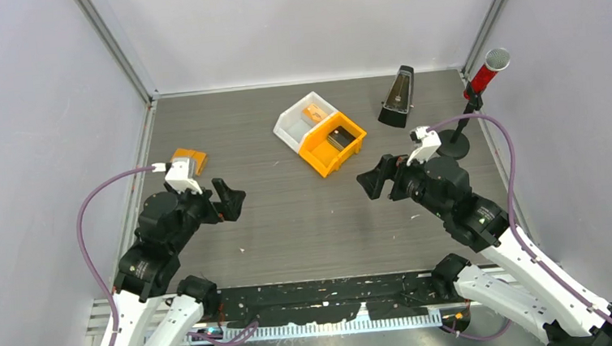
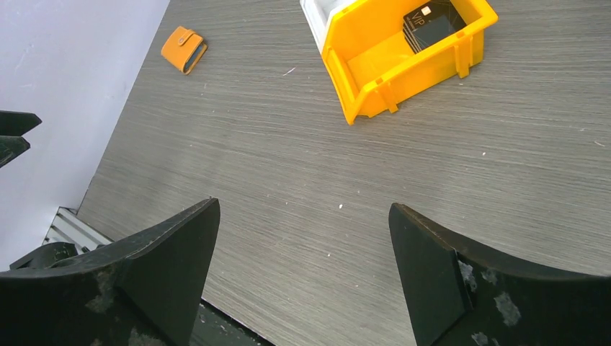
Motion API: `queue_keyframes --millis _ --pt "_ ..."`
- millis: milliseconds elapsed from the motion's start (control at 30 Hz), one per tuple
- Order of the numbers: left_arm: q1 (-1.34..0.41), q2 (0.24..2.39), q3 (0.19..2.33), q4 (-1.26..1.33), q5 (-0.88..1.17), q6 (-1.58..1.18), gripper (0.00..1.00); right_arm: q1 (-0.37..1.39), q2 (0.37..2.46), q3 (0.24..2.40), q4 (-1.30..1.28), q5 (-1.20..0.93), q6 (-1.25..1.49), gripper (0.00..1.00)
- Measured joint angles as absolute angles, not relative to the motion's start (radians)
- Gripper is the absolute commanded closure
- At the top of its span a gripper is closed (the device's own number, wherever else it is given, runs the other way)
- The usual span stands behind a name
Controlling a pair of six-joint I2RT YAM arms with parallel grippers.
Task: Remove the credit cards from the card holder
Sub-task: Move the card holder to the center of the board.
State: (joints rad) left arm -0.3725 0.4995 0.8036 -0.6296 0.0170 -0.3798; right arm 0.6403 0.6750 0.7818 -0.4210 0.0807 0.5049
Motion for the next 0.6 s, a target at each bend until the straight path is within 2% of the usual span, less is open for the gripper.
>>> queue_keyframes --millis 600 --pt "-0.373 0.556 0.804 -0.63 -0.089 -0.397 0.04 0.64 0.686 0.784 -0.418 0.069 0.503 0.05"
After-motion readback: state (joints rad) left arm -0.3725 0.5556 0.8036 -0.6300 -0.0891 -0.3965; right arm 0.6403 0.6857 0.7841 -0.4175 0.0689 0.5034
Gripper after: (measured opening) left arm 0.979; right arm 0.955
